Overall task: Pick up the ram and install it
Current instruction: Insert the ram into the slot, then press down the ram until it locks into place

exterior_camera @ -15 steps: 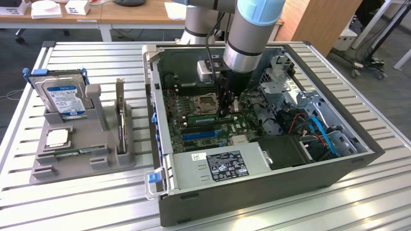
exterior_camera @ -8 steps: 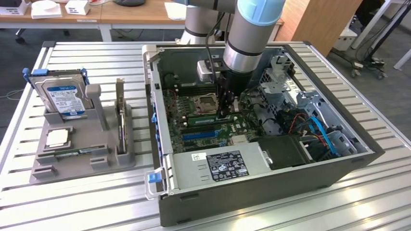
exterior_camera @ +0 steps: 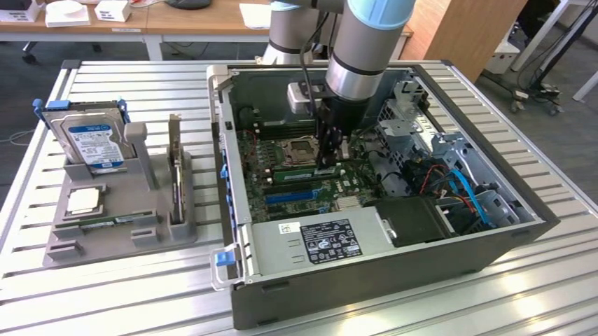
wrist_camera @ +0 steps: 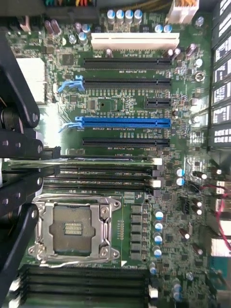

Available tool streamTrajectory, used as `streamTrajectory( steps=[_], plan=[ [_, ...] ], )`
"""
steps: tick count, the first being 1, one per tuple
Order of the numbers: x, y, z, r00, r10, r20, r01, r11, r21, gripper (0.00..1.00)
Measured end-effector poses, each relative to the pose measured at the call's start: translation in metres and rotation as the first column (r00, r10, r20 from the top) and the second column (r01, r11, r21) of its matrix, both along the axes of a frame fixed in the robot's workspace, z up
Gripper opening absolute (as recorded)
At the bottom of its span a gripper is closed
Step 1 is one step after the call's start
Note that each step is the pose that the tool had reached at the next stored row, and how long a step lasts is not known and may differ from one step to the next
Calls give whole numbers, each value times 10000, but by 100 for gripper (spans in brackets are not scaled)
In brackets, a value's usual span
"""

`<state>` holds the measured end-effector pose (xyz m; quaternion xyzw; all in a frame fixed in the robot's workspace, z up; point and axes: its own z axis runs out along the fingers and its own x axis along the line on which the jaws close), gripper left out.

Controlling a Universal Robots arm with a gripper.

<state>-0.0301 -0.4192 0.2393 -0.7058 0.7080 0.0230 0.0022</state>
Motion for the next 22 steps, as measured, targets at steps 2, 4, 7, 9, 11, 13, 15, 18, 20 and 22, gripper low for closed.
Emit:
streamTrajectory(
  steps=[2, 4, 7, 9, 11, 13, 15, 18, 20, 22],
  plan=[
    [0, 0, 69, 10000, 0, 0, 0, 10000, 0, 19],
    [0, 0, 126, 10000, -1, 0, 1, 10000, 0, 19],
    [0, 0, 198, 10000, 0, 0, 0, 10000, 1, 19],
    [0, 0, 242, 10000, 0, -1, 0, 10000, -1, 19],
    [0, 0, 265, 10000, -1, 0, 1, 10000, 0, 19],
    [0, 0, 277, 10000, -1, 0, 1, 10000, -1, 19],
    [0, 0, 282, 10000, -1, 1, 1, 10000, 1, 19],
    [0, 0, 283, 10000, 0, 0, 0, 10000, 0, 19],
    [0, 0, 283, 10000, -1, 0, 1, 10000, -1, 19],
    [0, 0, 283, 10000, -1, 0, 1, 10000, -1, 19]
  ],
)
